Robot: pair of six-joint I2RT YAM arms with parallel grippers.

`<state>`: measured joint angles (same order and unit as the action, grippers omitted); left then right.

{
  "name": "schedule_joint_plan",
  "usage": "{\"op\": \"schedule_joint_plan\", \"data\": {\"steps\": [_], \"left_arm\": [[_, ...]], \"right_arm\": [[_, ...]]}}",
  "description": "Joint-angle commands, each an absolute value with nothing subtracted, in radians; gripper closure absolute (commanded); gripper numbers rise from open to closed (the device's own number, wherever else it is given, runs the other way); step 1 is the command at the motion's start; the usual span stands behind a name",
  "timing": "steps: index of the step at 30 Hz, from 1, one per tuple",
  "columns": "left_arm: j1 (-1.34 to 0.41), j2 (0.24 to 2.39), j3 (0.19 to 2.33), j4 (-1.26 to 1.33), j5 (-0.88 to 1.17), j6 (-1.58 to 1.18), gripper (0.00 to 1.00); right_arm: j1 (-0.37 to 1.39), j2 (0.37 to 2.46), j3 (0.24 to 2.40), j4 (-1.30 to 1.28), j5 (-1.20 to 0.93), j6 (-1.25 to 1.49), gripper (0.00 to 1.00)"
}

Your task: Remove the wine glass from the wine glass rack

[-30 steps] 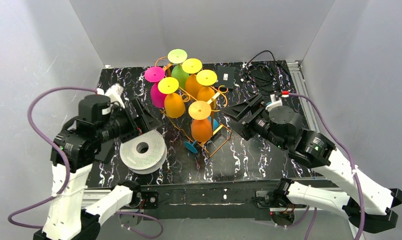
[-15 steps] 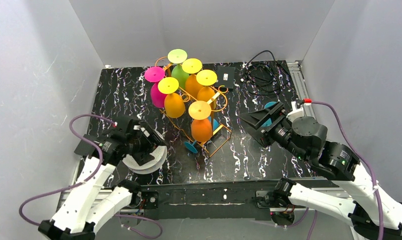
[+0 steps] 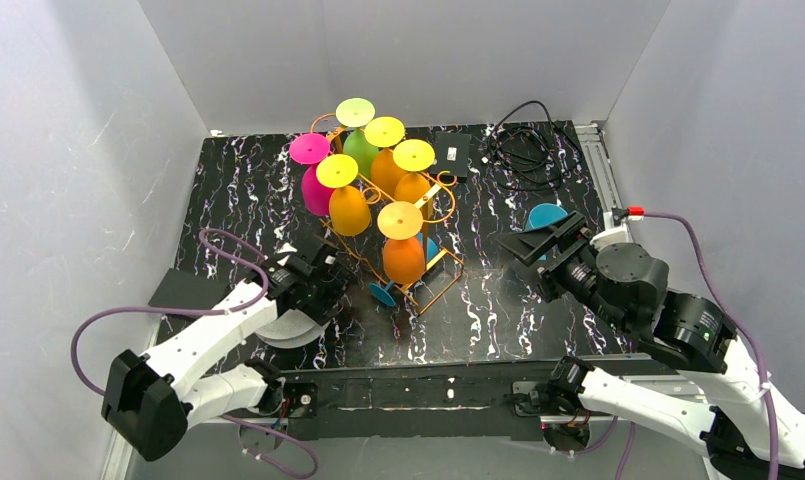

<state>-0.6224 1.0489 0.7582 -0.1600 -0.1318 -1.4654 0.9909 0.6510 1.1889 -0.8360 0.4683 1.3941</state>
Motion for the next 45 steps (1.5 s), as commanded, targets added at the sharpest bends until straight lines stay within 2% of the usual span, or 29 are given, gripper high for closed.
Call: {"op": "schedule_joint_plan", "data": {"steps": [1, 16, 26, 35, 45], "left_arm": [[-0.645, 1.098, 0.718, -0.082, -0.231, -1.570, 0.28], [-0.706, 1.256, 0.721, 0.078, -0.270, -1.620, 0.32], [-0.723, 1.306, 0.728, 0.097, -0.282, -1.636, 0.45], [-0.726, 1.335, 0.736, 0.105, -0.274, -1.627, 0.72], [-0.727, 1.300, 0.744, 0.061, -0.273, -1.621, 0.89]], "right_arm": [[0.997, 0.624, 1.226, -0.859, 0.545, 1.375, 0.16], [0.997, 0.595, 1.225, -0.884, 0.570, 1.362, 0.16], [0.997, 0.578, 1.229, -0.905, 0.576, 1.363, 0.17], [0.997, 0.567, 1.233, -0.920, 0.580, 1.366, 0.18], [0.997, 0.562, 1.236, -0.928, 0.580, 1.368, 0.19]]}}
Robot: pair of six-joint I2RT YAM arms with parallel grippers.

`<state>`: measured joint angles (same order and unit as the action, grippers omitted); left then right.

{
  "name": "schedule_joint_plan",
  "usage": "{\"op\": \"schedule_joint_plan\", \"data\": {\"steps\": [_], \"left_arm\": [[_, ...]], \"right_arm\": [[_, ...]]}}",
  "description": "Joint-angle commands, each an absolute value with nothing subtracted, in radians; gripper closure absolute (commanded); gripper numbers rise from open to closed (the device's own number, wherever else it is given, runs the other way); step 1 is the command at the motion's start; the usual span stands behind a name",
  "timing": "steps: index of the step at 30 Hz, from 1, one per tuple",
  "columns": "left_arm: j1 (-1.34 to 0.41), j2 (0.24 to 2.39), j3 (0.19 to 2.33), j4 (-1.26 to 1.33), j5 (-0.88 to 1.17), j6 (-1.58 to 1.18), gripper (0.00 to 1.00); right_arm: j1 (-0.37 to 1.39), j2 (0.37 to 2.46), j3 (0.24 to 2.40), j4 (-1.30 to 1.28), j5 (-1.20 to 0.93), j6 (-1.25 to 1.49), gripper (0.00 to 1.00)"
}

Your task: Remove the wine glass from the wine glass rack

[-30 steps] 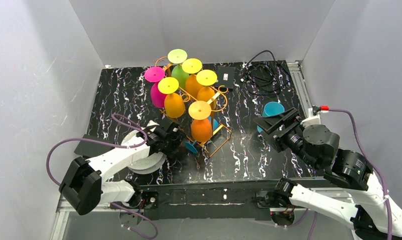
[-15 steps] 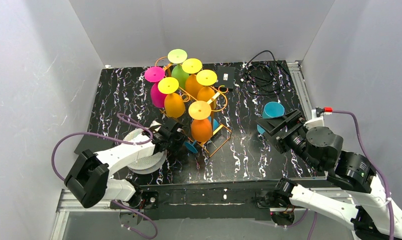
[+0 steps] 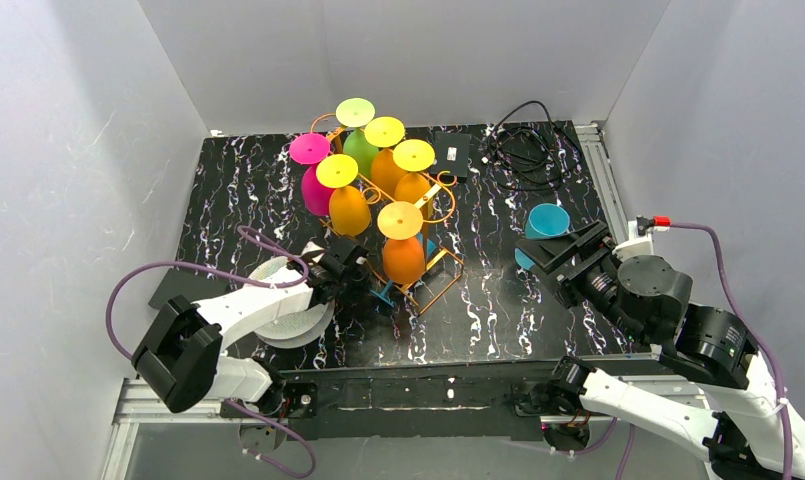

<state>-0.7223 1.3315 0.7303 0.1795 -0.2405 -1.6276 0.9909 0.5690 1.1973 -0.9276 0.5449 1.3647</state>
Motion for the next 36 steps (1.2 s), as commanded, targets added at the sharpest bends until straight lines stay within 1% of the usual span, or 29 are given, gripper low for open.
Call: {"op": "schedule_joint_plan", "data": {"steps": [1, 5, 11, 17, 22, 27, 31, 36], "left_arm": [[-0.727, 1.294, 0.749, 0.040, -0.273, -1.626, 0.91], [-0.727, 1.264, 0.770, -0.042, -0.266, -1.635, 0.97], [-0.727, 1.209, 0.775, -0.136, -0.280, -1.661, 1.00], [-0.727, 1.142, 0.781, -0.235, -0.323, -1.681, 1.00], [-0.724, 1.092, 0.838, -0.421, -0.358, -1.669, 1.00], [-0.721, 1.021, 0.860, -0.550, -0.389, -1.656, 1.00], [-0.717, 0.959, 0.888, -0.660, -0.433, -1.610, 1.00], [-0.710, 0.936, 0.968, -0.837, -0.479, -1.527, 1.00]], "right_arm": [[0.997, 0.562, 1.238, -0.927, 0.580, 1.366, 0.19], [0.998, 0.559, 1.238, -0.927, 0.579, 1.366, 0.19], [0.997, 0.559, 1.239, -0.925, 0.577, 1.365, 0.19], [0.997, 0.561, 1.239, -0.920, 0.570, 1.365, 0.19], [0.997, 0.567, 1.239, -0.915, 0.566, 1.361, 0.19], [0.997, 0.568, 1.236, -0.911, 0.561, 1.361, 0.19], [0.997, 0.573, 1.233, -0.909, 0.552, 1.363, 0.19], [0.997, 0.581, 1.225, -0.894, 0.540, 1.368, 0.20]]}}
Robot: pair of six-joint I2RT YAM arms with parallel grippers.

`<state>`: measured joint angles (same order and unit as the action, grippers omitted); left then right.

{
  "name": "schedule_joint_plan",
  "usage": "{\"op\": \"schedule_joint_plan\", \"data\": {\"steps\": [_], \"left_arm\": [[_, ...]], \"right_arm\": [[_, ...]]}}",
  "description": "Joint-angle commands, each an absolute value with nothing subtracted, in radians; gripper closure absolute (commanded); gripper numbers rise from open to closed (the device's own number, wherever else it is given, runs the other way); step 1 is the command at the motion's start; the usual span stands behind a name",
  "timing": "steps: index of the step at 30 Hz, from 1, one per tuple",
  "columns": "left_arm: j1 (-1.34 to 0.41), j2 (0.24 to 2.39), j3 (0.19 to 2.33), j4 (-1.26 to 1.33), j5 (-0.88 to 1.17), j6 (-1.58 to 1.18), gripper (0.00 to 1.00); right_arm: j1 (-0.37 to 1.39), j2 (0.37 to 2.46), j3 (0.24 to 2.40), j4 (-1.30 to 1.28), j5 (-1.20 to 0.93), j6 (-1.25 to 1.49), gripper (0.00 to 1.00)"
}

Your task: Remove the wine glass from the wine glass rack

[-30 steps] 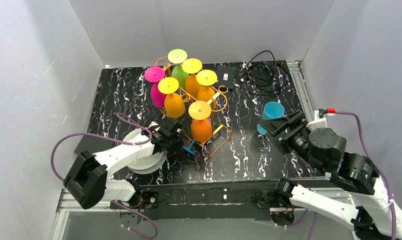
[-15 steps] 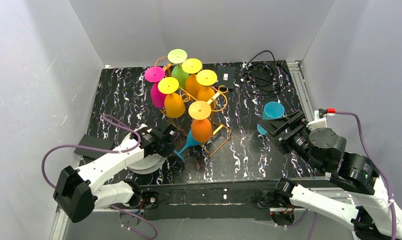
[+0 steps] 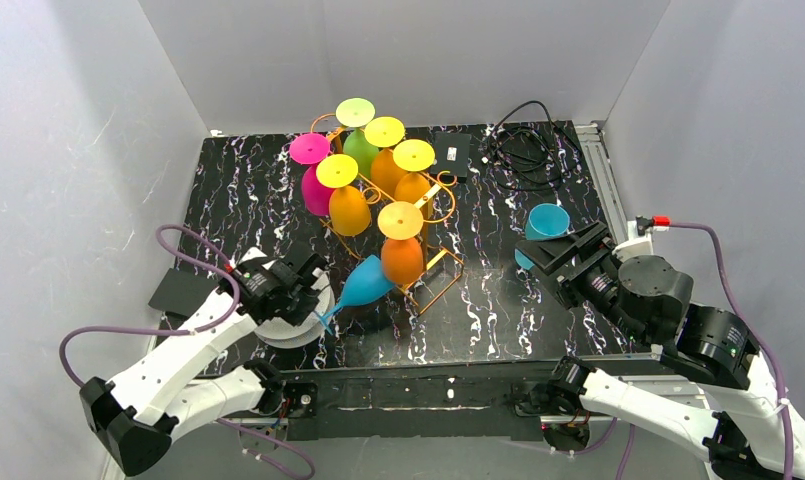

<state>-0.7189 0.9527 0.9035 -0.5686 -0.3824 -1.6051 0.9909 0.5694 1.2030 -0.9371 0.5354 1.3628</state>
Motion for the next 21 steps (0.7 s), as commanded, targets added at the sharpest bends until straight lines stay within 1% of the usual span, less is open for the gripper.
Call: {"op": "schedule_joint_plan", "data": {"steps": [1, 5, 12, 16, 21], "left_arm": [[-0.710, 0.935, 0.984, -0.863, -0.494, -1.508, 1.00], [-0.709, 0.937, 1.051, -0.982, -0.565, -1.440, 1.00], [-0.708, 0.977, 1.229, -1.139, -0.747, -1.217, 1.00], [-0.709, 1.000, 1.291, -1.117, -0.818, -1.043, 1.00], [-0.709, 1.036, 1.362, -0.993, -0.898, -0.705, 1.00]], "right_arm": [[0.997, 0.583, 1.222, -0.888, 0.535, 1.370, 0.20], [0.997, 0.598, 1.218, -0.870, 0.518, 1.369, 0.20], [0.997, 0.612, 1.208, -0.852, 0.499, 1.377, 0.21], [0.997, 0.618, 1.205, -0.841, 0.495, 1.379, 0.21], [0.997, 0.633, 1.208, -0.833, 0.492, 1.379, 0.21]]}}
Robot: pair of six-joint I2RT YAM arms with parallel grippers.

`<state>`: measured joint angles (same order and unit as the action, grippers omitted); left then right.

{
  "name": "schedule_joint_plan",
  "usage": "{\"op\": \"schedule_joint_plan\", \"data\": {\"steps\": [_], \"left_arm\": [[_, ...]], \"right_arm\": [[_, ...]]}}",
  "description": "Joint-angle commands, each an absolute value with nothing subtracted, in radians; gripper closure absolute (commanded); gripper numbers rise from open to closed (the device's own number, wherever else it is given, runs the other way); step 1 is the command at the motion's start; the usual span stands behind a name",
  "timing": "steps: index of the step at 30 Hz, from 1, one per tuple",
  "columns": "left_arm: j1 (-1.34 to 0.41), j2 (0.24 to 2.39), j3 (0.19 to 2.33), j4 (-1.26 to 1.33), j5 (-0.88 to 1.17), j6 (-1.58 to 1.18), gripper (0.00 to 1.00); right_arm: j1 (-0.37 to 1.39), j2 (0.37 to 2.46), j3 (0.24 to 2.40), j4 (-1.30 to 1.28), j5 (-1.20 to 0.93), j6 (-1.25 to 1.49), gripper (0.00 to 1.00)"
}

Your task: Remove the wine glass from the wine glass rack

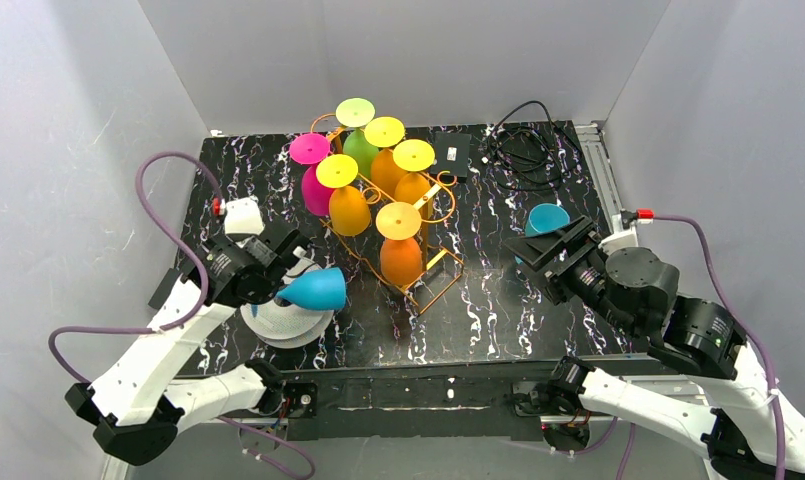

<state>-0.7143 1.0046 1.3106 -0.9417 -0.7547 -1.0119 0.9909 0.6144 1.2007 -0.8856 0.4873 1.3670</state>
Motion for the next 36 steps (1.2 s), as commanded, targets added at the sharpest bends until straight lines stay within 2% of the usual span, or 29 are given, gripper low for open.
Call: {"op": "schedule_joint_plan", "data": {"steps": [1, 4, 7, 9, 18, 27, 32, 36], "left_arm": [[-0.709, 1.039, 1.374, -0.961, -0.906, -0.634, 1.00], [-0.709, 1.026, 1.387, -0.824, -0.875, -0.420, 1.00], [-0.710, 0.966, 1.338, -0.584, -0.750, -0.196, 1.00], [-0.710, 0.941, 1.332, -0.513, -0.682, -0.098, 1.00], [-0.714, 0.920, 1.411, -0.452, -0.363, 0.247, 1.00], [-0.715, 0.924, 1.491, -0.378, -0.097, 0.463, 1.00], [-0.716, 0.869, 1.431, -0.313, 0.187, 0.676, 1.00], [-0.715, 0.843, 1.396, -0.208, 0.246, 0.704, 1.00]], "right_arm": [[0.997, 0.636, 1.209, -0.832, 0.491, 1.379, 0.21], [0.997, 0.644, 1.211, -0.829, 0.492, 1.377, 0.22], [0.997, 0.649, 1.213, -0.825, 0.498, 1.377, 0.22], [0.997, 0.653, 1.213, -0.821, 0.500, 1.378, 0.22], [0.997, 0.674, 1.209, -0.807, 0.505, 1.384, 0.22], [0.997, 0.674, 1.198, -0.802, 0.506, 1.399, 0.23], [0.997, 0.671, 1.195, -0.801, 0.513, 1.406, 0.23], [0.997, 0.674, 1.195, -0.799, 0.514, 1.407, 0.23]]}}
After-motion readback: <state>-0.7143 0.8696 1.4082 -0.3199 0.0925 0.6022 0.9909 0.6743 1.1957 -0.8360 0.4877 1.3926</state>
